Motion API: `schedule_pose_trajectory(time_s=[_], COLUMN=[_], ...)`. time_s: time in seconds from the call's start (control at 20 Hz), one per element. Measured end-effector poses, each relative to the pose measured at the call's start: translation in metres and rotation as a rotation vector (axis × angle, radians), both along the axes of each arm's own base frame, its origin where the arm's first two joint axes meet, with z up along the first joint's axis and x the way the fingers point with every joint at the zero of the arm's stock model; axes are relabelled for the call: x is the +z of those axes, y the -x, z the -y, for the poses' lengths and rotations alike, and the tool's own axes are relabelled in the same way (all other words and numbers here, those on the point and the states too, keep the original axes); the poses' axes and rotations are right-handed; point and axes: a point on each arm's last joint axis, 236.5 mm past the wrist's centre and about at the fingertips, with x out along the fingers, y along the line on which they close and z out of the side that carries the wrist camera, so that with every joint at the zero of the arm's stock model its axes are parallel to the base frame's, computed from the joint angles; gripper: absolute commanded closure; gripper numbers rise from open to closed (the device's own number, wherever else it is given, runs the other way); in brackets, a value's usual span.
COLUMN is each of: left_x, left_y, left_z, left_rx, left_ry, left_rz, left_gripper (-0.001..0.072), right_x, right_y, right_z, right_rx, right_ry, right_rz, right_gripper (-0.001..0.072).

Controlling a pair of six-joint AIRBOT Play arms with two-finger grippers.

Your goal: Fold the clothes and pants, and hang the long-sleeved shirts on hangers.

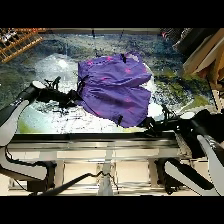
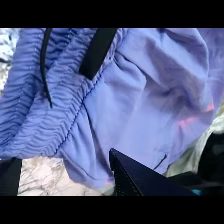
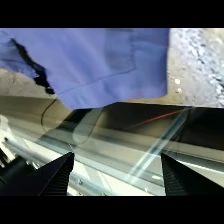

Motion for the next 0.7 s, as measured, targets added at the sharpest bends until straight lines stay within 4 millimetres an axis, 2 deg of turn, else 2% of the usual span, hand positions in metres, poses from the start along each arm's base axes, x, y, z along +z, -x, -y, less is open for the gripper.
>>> schedule_pose_trajectory(time_s=[0.05, 0.2, 0.3, 0.35, 0.5, 0.55, 0.6, 0.7], left_x=[-0.001, -0.005, -0.007, -0.008, -0.009, -0.009, -0.009, -0.007], left_y=[-0.001, -0.007, -0.012, -0.014, -0.021, -0.023, -0.025, -0.030], left_z=[0.002, 0.002, 0.000, 0.000, -0.003, -0.004, -0.004, -0.003], left_rx=[0.008, 0.037, 0.054, 0.059, 0.086, 0.099, 0.110, 0.136], left_ry=[0.004, -0.006, -0.018, -0.021, -0.029, -0.033, -0.032, -0.020], left_rz=[-0.003, 0.004, 0.016, 0.020, 0.035, 0.040, 0.041, 0.043], left_gripper=[0.0151, 0.0311, 0.0553, 0.0613, 0.0694, 0.0695, 0.0695, 0.0696], right_x=[-0.006, -0.016, -0.023, -0.026, -0.034, -0.036, -0.041, -0.046], right_y=[0.001, -0.007, -0.017, -0.023, -0.038, -0.041, -0.045, -0.055], right_z=[-0.004, -0.023, -0.034, -0.038, -0.050, -0.054, -0.057, -0.061], right_rx=[-0.024, -0.102, -0.153, -0.181, -0.242, -0.249, -0.256, -0.268], right_ry=[0.003, -0.011, -0.004, 0.003, 0.027, 0.038, 0.059, 0.098], right_rz=[-0.001, 0.003, 0.019, 0.029, 0.051, 0.060, 0.071, 0.101], right_gripper=[0.0131, 0.0148, 0.0158, 0.0159, 0.0277, 0.0440, 0.0556, 0.0696])
